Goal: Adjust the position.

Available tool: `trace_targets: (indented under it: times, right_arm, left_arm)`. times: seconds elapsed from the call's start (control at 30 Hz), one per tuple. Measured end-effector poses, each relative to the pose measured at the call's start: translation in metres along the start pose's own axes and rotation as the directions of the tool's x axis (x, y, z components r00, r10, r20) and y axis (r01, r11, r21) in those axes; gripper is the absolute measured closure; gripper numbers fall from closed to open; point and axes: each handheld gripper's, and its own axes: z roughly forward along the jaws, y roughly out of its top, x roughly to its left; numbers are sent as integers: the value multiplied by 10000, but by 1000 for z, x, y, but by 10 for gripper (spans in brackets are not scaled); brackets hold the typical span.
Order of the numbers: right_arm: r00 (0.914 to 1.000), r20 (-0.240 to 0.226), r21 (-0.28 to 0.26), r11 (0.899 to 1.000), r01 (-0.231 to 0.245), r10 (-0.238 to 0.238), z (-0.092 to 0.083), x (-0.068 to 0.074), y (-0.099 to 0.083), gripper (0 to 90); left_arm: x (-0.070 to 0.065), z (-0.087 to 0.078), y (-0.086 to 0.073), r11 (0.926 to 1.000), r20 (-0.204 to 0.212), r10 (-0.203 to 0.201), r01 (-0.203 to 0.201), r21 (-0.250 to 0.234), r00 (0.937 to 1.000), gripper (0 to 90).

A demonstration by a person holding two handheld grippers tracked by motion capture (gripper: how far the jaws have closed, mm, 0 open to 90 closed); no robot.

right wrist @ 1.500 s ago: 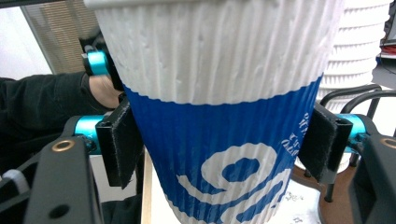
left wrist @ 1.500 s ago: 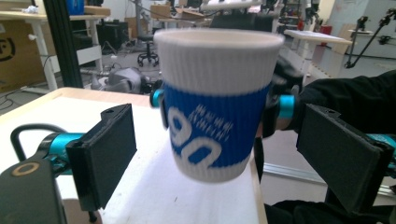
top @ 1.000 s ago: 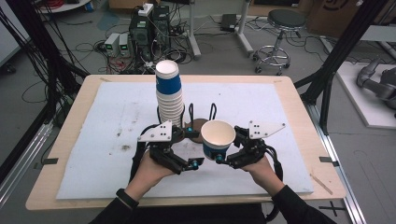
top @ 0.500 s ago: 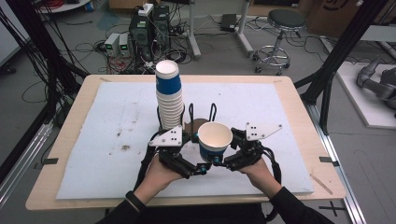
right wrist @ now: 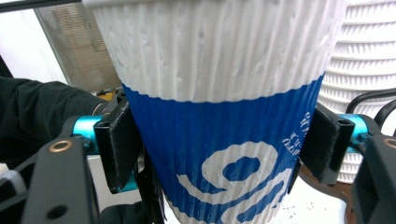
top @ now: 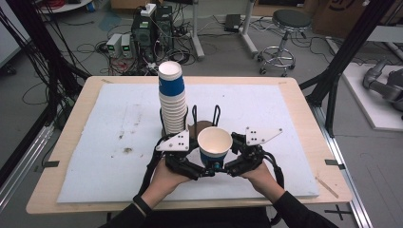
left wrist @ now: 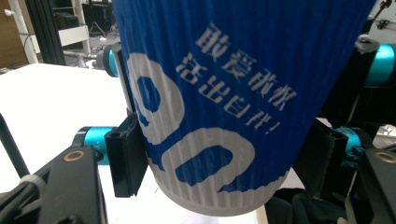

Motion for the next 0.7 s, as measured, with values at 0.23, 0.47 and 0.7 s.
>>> trace_targets:
  times: [0.23,0.47,0.7]
  right_arm:
    - [10000,89,-148,9999,-22,23,-2,3,7,165]
    - [9999,97,-398,9992,-103,107,-7,3,11,207]
    - [10000,80,-370,9993,-13,16,-4,3,8,229]
  left_arm:
    - [1,1,-3,9999,-14,34,-33,133,10000,293]
    - [1,3,-4,9999,75,-28,27,156,10000,291]
    - [0,0,1,9991,112,-182,186,-372,9998,242]
